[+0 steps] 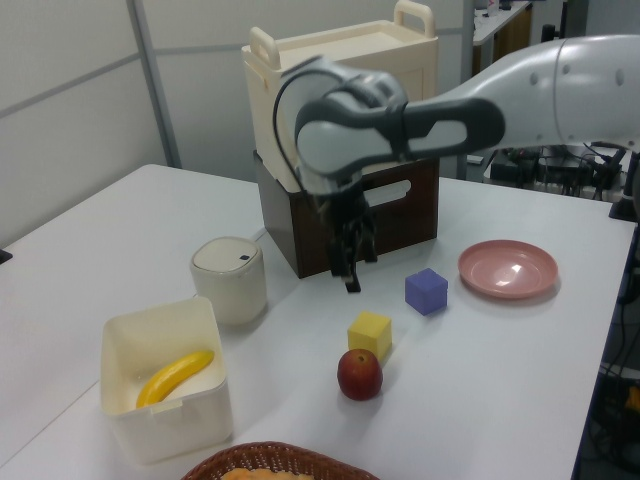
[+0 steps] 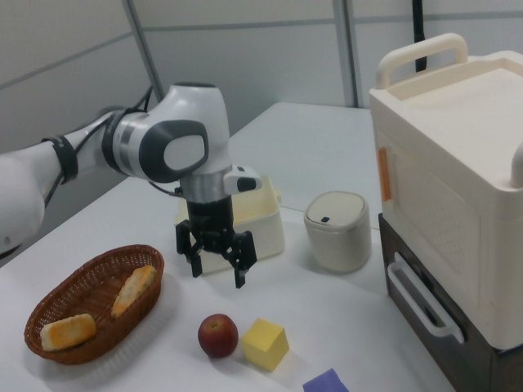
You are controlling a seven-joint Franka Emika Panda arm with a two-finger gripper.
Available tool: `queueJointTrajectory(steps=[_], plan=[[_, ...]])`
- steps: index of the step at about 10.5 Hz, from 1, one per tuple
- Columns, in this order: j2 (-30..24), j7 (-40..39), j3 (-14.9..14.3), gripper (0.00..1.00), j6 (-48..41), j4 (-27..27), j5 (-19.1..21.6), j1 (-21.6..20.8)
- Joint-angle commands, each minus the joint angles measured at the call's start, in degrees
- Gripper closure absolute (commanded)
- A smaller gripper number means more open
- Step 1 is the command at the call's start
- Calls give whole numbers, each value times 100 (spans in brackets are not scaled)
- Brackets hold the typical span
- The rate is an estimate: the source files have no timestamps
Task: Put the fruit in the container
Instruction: 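Move the open gripper over the red apple and lower it, then close the gripper around the red apple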
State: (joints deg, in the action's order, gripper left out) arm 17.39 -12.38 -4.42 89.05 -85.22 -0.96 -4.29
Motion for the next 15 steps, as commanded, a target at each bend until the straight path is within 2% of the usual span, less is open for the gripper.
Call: queueJointTrajectory(steps=[1,8,12,13,15], plan=[[193,-62,-59,0,-81,-117,34,-290],[1063,-1,-59,0,-63,-179,-238,-634],[1266,26,-59,0,-2,-179,-448,-748],[1258,60,-68,18,-2,-179,-589,-809],[1249,165,-59,76,-2,-127,-660,-792]])
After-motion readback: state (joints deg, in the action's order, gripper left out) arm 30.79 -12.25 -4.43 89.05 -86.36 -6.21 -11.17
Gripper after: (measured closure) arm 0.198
